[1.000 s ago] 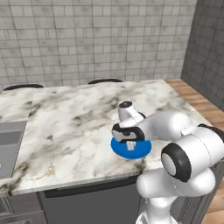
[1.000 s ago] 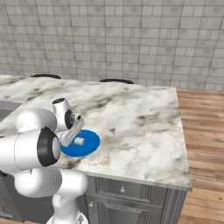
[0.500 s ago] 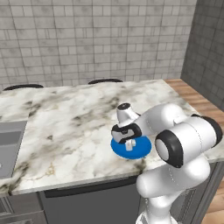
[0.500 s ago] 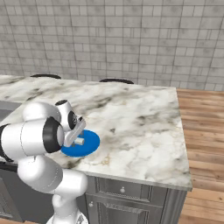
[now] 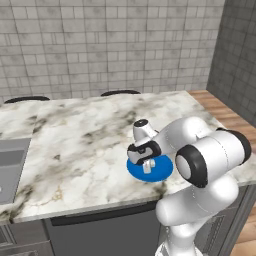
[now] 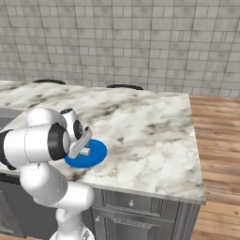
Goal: Pick up the marshmallow and place it in the cup of hot chocolate on the dining counter.
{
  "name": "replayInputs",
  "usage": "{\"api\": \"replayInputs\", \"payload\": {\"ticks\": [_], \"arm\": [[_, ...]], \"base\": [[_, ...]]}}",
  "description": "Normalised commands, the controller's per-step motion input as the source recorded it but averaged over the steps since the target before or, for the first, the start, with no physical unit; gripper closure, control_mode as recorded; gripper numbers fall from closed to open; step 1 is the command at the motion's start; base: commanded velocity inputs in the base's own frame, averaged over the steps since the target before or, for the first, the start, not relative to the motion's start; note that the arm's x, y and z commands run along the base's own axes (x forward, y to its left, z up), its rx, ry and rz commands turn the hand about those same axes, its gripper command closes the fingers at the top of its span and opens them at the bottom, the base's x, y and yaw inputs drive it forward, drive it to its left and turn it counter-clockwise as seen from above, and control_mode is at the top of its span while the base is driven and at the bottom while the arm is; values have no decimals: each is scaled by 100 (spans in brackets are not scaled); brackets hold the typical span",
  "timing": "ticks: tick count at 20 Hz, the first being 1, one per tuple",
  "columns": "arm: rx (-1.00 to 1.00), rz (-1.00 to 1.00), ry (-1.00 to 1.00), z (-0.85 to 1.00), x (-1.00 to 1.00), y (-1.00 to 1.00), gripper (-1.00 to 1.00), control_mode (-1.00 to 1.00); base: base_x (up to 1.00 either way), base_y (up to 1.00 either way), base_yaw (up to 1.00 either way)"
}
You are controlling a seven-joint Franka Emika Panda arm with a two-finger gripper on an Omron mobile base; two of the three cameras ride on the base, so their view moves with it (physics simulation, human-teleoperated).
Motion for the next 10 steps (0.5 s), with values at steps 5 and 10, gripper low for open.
{"api": "replayInputs", "payload": {"ticks": [5,10], "arm": [[0,0,0,-10,2,0,100,-100],[0,0,0,0,0,-15,100,-100]], "base": [[0,0,0],[0,0,0]]}}
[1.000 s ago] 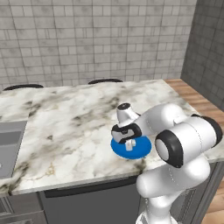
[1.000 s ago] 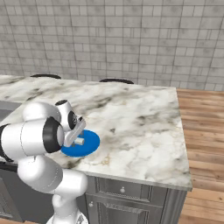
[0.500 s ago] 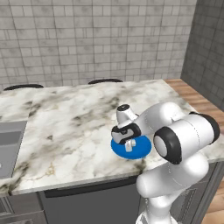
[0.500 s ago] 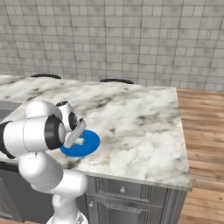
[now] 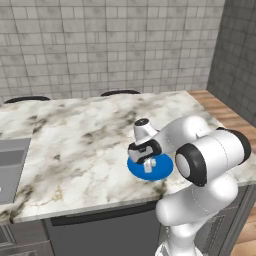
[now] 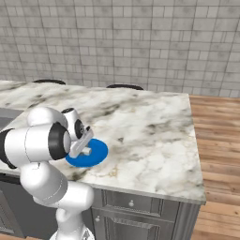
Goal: Pick up the marshmallow and place it in the cup of hot chocolate on the dining counter.
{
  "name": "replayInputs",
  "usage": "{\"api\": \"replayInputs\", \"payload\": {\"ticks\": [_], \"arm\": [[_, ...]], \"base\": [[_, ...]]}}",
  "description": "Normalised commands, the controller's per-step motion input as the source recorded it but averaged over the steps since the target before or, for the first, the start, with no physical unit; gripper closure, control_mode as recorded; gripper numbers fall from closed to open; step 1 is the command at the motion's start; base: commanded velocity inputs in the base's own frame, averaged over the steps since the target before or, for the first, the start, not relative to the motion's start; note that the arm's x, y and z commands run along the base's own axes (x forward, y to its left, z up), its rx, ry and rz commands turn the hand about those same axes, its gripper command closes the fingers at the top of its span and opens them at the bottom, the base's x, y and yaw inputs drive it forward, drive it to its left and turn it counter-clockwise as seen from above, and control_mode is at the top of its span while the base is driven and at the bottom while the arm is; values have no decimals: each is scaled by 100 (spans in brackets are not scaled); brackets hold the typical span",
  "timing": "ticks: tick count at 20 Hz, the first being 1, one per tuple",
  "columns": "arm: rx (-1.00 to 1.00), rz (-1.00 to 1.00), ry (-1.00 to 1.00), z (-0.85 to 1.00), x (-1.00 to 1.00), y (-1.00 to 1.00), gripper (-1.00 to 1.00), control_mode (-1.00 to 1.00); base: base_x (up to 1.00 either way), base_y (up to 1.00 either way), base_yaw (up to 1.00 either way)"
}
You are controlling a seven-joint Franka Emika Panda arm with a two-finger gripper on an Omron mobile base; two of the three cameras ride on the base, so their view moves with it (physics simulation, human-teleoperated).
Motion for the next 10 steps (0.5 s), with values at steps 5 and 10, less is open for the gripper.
{"api": "replayInputs", "payload": {"ticks": [5,10], "arm": [[0,0,0,0,0,-7,100,-100],[0,0,0,3,-1,-1,100,-100]], "base": [[0,0,0],[0,0,0]]}}
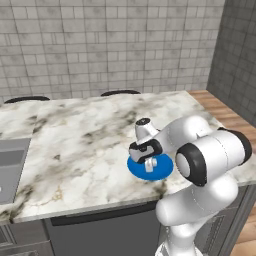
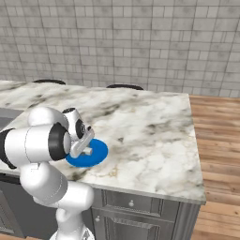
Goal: Pick up the marshmallow and place it in the cup of hot chocolate on the dining counter.
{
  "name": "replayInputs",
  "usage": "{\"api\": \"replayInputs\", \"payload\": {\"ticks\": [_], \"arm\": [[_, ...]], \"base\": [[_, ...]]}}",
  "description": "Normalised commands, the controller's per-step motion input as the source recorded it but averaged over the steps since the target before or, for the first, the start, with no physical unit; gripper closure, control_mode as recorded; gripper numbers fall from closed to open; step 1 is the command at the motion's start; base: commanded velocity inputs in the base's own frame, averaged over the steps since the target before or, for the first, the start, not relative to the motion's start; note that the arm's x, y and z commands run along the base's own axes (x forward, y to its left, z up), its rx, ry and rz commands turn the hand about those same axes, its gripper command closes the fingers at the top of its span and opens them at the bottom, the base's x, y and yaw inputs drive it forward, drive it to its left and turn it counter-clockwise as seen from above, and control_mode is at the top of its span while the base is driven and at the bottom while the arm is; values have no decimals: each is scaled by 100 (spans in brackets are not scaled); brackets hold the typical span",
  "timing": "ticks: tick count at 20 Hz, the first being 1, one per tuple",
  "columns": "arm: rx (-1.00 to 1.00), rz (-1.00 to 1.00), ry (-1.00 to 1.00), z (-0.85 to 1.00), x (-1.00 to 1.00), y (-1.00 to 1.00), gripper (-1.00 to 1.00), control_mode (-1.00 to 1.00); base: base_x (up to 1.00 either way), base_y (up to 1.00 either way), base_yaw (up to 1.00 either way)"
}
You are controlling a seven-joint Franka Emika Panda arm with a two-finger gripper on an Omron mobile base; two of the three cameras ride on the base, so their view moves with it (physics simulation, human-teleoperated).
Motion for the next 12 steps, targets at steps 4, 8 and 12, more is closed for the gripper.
{"api": "replayInputs", "payload": {"ticks": [4,8,12], "arm": [[3,-2,-6,47,-22,16,100,-100],[15,0,-19,93,-35,19,100,-100],[28,0,-22,100,-18,8,100,-100]], "base": [[0,0,0],[0,0,0],[0,0,0]]}}
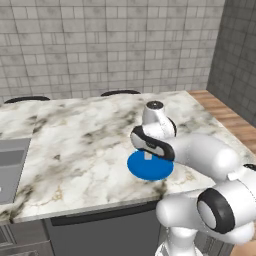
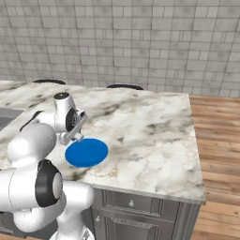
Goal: Pick up the marshmallow and place it in the cup of hot chocolate on the dining counter.
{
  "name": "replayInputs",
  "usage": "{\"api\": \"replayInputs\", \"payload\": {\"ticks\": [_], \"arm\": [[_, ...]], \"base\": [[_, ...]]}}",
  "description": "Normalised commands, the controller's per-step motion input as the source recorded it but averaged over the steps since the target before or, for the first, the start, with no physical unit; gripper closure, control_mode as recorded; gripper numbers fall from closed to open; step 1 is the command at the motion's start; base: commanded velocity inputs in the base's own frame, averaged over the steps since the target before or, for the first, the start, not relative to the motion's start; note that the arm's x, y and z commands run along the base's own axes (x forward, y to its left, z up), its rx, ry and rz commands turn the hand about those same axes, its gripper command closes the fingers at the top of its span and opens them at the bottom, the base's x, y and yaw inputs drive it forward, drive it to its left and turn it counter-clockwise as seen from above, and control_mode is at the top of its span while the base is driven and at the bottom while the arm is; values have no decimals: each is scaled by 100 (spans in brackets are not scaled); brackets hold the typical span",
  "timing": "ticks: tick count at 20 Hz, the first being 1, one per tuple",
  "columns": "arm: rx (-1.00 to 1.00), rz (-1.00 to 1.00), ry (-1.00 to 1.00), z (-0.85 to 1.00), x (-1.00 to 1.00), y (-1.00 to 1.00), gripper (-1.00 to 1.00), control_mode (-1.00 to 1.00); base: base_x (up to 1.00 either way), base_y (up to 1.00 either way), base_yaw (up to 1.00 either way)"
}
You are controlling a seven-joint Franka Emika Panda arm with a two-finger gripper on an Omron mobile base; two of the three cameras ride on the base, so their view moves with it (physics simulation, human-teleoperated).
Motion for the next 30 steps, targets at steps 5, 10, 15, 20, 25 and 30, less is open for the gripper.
{"api": "replayInputs", "payload": {"ticks": [5,10,15,20,25,30], "arm": [[47,2,-16,76,-5,0,100,-100],[59,1,-4,59,-6,2,100,-100],[55,4,7,44,0,0,100,-100],[18,2,-10,32,-32,0,100,-100],[1,0,-11,19,-69,0,100,-100],[17,2,-1,33,-60,-2,100,-100]], "base": [[0,0,0],[0,0,0],[0,0,0],[0,0,0],[0,0,0],[0,0,0]]}}
